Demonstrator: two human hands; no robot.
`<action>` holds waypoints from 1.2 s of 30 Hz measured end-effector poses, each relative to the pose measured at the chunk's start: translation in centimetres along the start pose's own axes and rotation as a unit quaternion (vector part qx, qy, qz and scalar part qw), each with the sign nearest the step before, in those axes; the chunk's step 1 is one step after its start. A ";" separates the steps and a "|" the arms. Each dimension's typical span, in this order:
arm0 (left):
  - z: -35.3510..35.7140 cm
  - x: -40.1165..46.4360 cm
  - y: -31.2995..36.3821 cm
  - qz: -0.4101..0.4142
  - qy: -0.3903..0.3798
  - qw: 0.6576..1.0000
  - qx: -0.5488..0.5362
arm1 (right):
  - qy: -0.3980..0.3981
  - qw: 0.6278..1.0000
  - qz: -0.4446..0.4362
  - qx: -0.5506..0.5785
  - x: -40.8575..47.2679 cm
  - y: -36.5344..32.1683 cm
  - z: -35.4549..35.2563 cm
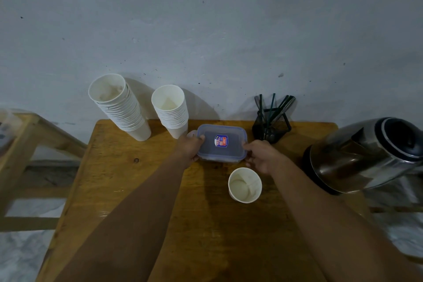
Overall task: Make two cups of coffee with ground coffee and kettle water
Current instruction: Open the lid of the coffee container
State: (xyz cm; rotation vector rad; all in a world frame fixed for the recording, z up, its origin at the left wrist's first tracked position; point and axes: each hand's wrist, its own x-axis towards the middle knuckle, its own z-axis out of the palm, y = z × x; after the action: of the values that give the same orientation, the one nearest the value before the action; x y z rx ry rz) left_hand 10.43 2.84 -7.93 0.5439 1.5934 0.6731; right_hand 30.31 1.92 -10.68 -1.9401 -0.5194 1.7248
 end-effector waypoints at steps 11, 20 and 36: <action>0.0 -1.3 -1.7 -0.104 -0.033 0.982 -0.152 | 0.158 0.923 -0.192 -0.293 -1.5 0.3 1.5; 1.6 -1.5 -3.3 -0.108 0.013 0.967 -0.229 | 0.108 0.823 -0.267 -0.490 -2.0 -3.8 4.1; 3.5 -1.3 -5.1 -0.098 -0.008 0.953 -0.288 | 0.060 0.860 -0.118 -0.492 2.9 -6.5 6.3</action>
State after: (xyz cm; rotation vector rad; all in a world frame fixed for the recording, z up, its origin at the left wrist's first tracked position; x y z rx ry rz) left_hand 14.28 -1.32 -10.84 -0.0403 1.3266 0.9292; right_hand 24.68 9.48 -9.72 -2.4300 -1.7687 1.2297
